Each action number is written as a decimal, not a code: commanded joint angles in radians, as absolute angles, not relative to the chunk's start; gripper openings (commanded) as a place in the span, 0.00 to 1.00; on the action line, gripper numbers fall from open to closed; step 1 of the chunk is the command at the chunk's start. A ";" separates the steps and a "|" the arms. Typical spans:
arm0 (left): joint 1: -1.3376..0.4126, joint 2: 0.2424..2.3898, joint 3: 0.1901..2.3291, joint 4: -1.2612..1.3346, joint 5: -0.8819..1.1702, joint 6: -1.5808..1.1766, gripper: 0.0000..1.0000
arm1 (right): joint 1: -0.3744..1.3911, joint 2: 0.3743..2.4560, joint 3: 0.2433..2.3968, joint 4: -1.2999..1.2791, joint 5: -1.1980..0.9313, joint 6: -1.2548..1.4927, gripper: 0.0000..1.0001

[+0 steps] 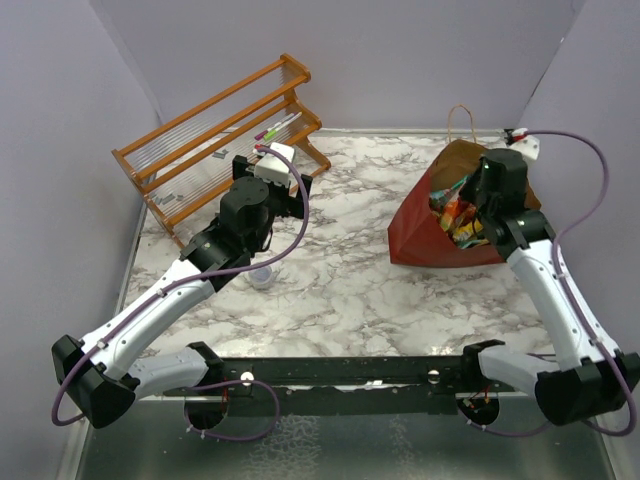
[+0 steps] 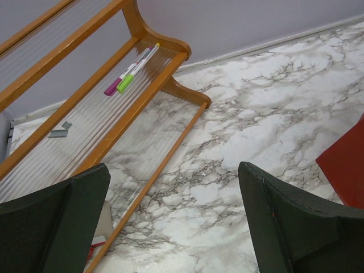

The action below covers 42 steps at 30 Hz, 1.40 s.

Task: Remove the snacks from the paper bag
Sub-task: Take out the snack from the paper bag, then place the snack at the center of the board.

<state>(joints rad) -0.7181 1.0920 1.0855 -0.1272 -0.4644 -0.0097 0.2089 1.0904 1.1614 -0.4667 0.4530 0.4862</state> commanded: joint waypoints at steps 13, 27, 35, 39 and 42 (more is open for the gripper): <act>-0.653 1.127 1.063 -0.086 -0.455 -0.051 0.99 | 0.205 0.980 1.296 0.154 -0.616 0.230 0.02; -0.574 0.946 0.977 0.034 -0.813 -0.047 0.99 | 0.668 1.253 1.243 0.061 -0.282 0.273 0.02; -0.536 0.697 0.769 0.312 -0.918 0.013 0.99 | 0.840 1.483 1.314 -0.047 0.081 0.238 0.02; -0.530 0.697 0.769 0.315 -0.928 0.012 0.99 | 0.847 1.602 1.389 -0.111 0.253 0.190 0.02; -0.528 0.697 0.776 0.305 -0.933 0.007 0.99 | 0.847 1.669 1.430 -0.128 0.351 0.128 0.01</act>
<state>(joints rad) -0.5335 0.6895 0.7830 0.2695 -0.8944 -0.0036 0.8452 1.6161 1.3354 -0.1043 0.0975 0.2222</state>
